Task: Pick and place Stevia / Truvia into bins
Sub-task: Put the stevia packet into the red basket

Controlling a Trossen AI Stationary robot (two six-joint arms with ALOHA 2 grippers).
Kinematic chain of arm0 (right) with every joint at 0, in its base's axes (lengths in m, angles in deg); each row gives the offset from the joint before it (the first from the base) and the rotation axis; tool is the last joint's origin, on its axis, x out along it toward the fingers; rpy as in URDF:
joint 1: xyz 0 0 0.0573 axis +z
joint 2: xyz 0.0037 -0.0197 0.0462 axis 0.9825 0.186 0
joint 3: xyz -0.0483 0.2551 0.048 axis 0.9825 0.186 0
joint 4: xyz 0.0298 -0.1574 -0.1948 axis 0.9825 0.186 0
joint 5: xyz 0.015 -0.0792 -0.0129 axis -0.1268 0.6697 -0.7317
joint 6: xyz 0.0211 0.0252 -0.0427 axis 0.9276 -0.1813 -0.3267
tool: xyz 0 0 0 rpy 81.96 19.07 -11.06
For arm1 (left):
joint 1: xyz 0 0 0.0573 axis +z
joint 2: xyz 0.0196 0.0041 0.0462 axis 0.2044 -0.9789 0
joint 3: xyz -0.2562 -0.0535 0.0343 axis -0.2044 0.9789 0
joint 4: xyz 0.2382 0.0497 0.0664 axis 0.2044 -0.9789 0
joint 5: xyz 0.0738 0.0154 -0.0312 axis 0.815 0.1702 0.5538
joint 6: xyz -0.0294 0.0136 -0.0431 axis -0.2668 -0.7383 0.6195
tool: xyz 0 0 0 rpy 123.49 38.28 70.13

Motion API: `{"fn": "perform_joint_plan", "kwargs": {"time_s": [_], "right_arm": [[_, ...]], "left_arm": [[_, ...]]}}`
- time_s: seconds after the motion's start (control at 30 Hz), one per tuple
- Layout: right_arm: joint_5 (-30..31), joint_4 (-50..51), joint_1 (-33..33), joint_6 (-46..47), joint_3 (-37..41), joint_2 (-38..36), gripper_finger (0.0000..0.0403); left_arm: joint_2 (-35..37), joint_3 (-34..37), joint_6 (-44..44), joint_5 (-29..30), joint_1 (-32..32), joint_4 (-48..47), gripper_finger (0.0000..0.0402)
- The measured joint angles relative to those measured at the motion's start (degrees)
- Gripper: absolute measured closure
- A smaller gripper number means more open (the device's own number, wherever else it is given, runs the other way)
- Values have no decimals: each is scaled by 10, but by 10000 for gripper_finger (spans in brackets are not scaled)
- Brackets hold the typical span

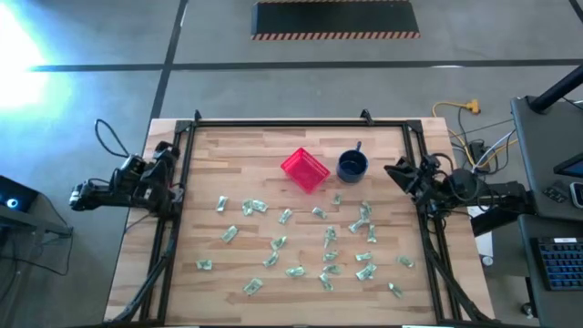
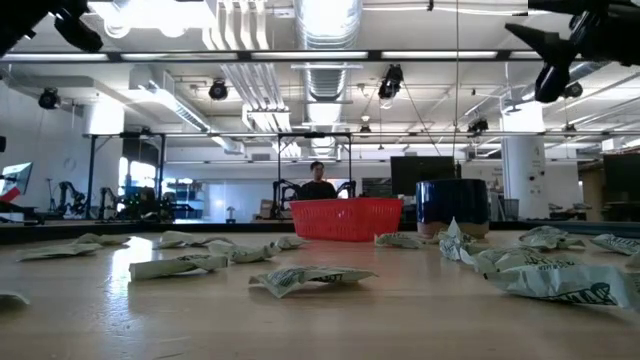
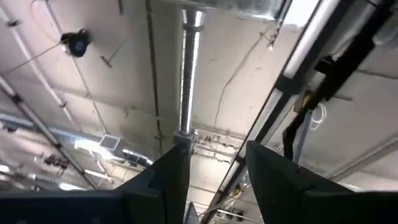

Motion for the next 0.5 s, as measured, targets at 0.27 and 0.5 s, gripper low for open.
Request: {"fn": "perform_joint_plan", "kwargs": {"time_s": [0.27,0.5], "right_arm": [[-10,-13,0,-68,0,0,280],[-6,-56,0,-62,0,0,280]], "left_arm": [[-56,0,22,39,0,-15,261],[-115,-1,-3,61,0,-12,261]]}}
